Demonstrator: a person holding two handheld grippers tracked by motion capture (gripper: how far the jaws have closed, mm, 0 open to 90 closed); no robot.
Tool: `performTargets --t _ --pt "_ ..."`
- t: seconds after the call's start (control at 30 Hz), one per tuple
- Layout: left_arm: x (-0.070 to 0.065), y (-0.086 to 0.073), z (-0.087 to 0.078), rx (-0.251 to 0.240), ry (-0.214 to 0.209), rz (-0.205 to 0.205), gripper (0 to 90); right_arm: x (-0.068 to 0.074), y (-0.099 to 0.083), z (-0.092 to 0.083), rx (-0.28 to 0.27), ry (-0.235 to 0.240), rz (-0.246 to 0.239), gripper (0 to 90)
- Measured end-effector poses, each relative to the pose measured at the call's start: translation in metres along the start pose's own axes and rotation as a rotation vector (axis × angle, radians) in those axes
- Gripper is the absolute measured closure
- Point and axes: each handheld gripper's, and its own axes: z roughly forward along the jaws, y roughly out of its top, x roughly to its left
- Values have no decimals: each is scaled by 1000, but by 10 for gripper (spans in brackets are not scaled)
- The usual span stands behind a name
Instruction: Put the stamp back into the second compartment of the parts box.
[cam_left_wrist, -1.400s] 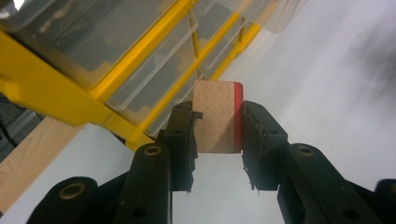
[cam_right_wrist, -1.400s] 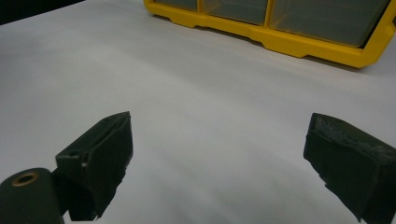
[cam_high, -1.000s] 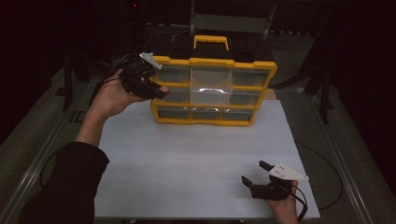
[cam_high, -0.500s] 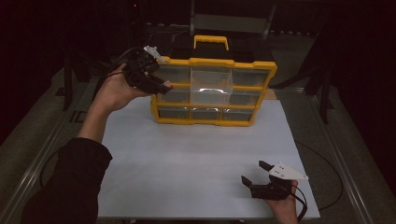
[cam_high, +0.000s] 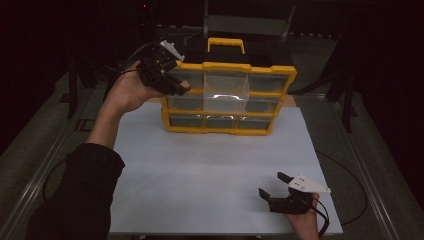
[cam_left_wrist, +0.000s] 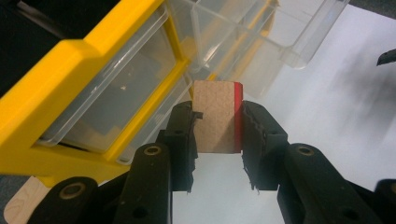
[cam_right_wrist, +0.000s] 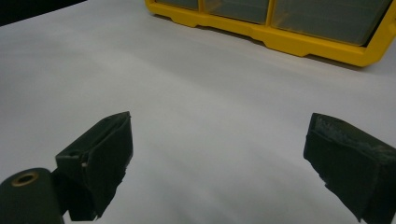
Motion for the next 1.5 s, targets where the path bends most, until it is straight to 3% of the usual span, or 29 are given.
performTargets --t 0.43,1.5 --pt "-1 12 -2 -24 0 -9 667 0 0 1 -1 1 -1 79" --pt "-18 47 2 -48 -20 27 666 0 -1 0 -5 0 -10 79"
